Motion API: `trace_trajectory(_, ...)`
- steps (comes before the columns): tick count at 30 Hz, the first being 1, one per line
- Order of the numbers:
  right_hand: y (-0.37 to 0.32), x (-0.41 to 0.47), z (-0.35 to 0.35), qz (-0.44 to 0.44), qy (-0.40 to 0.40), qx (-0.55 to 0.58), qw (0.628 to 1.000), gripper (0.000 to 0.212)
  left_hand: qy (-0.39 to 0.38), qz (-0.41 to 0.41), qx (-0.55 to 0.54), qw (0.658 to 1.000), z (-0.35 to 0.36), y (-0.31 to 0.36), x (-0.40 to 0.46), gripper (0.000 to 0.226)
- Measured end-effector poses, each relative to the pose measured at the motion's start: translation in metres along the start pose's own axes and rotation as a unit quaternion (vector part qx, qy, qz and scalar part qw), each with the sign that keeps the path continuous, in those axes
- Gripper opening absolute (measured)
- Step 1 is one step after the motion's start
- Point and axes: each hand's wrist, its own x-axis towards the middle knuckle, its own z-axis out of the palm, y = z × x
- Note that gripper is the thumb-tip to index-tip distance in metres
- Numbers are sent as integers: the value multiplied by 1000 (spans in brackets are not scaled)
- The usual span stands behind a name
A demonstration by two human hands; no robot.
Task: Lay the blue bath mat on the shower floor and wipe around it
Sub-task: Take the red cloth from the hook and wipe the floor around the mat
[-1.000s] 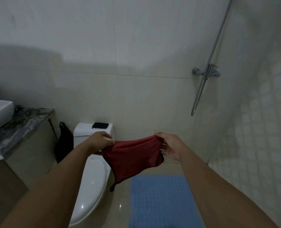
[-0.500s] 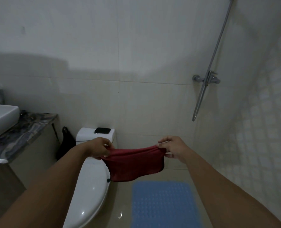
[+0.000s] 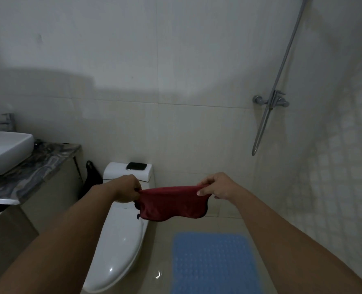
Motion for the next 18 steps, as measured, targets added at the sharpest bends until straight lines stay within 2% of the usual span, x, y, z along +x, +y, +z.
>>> trace_trajectory(5,7,6,1,-36,34,-25,998,15,36,3,11,999,-5,-8,-2,18)
trace_trajectory(8,13,8,3,-49,65,-17,997,18,92,-9,33,995,-11,-15,-4,17)
trace_trajectory(12,14,9,11,-90,110,14,990,14,170,-52,-3,984,-12,-15,-4,20)
trace_trajectory(15,5,7,16,-111,118,49,986,7,214,-98,-151,960,-9,-10,-3,16)
trace_trajectory(18,-6,4,21,-118,119,73,983,3,237,-164,-364,886,-6,-5,-6,19)
